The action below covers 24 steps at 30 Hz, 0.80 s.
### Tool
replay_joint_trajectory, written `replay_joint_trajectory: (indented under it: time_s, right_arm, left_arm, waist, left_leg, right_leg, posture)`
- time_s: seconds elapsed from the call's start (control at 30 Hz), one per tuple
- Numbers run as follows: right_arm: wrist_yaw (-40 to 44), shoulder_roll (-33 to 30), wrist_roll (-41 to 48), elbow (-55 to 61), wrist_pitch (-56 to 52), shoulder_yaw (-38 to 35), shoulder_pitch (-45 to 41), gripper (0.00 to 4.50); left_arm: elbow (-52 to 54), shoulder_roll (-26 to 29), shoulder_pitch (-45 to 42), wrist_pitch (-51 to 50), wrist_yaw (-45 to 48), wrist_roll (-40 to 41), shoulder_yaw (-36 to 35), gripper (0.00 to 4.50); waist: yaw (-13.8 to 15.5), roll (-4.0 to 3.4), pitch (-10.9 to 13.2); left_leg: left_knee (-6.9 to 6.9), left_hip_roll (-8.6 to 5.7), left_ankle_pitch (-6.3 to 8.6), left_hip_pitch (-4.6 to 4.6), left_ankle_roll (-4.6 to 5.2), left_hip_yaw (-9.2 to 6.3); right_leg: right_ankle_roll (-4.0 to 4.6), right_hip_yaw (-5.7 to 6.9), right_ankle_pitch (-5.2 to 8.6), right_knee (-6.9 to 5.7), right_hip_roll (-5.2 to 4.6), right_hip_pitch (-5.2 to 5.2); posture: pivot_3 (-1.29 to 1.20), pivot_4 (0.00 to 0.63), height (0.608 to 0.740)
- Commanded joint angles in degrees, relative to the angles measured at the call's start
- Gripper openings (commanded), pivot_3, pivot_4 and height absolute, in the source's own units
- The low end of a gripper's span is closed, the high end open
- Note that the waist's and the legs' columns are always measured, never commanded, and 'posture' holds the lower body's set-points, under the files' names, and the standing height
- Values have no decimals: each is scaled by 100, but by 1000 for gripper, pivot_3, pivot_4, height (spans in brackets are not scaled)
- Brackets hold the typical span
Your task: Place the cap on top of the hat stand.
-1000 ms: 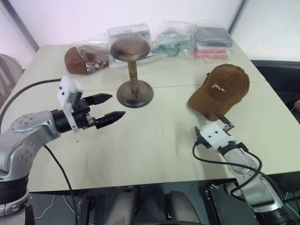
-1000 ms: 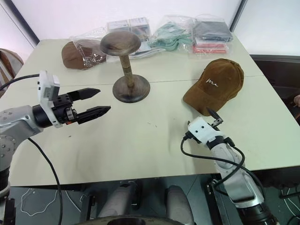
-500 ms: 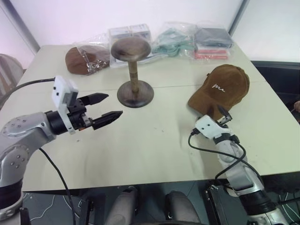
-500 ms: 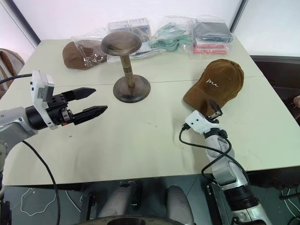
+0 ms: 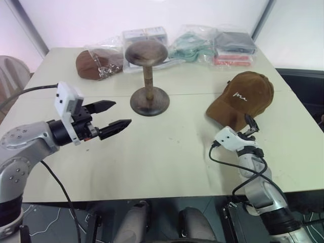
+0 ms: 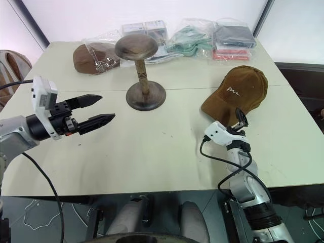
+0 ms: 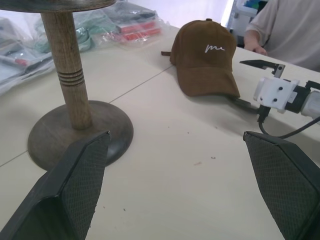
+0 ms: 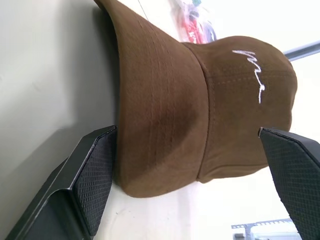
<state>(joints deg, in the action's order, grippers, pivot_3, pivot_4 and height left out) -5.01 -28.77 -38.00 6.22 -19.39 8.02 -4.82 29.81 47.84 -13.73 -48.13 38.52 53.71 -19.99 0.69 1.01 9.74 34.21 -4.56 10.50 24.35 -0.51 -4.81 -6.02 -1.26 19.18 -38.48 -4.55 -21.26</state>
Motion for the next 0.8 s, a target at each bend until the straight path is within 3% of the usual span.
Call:
replay_joint_trajectory:
  time_s: [0.03,0.07,0.3,0.8]
  right_arm:
    - [-93,-12,-99,-142,-39,-175,5,3981]
    - [-105,-5,-99,-153,-21,-165,5,3694]
    - [-322,75,-105,-241,89,-179,-15,114]
    - [-1526,-125,-656,127,993,-444,-343,43]
  left_arm:
    - [100,65,-80,117,1,-1,-103,4500]
    - [101,64,-84,120,-3,-1,-103,4500]
    - [86,65,-104,145,-3,-38,-98,4500]
    - [16,34,-146,193,33,-115,-53,4500]
  waist:
    - [-2,0,0]
    - [-2,0,0]
    - [-47,3,-3]
    - [-124,0,-2]
  left_leg:
    - [0,0,0,0,0,0]
    - [-1,0,0,0,0,0]
    - [-3,2,-1,1,-1,0]
    - [-7,2,-6,2,-11,1]
  right_leg:
    - [0,0,0,0,0,2]
    - [0,0,0,0,0,4]
    - [0,-2,0,-4,4,8]
    - [1,-2,0,-6,4,2]
  posture:
    - [0,150,740]
    - [0,150,740]
    - [0,150,740]
    - [0,150,740]
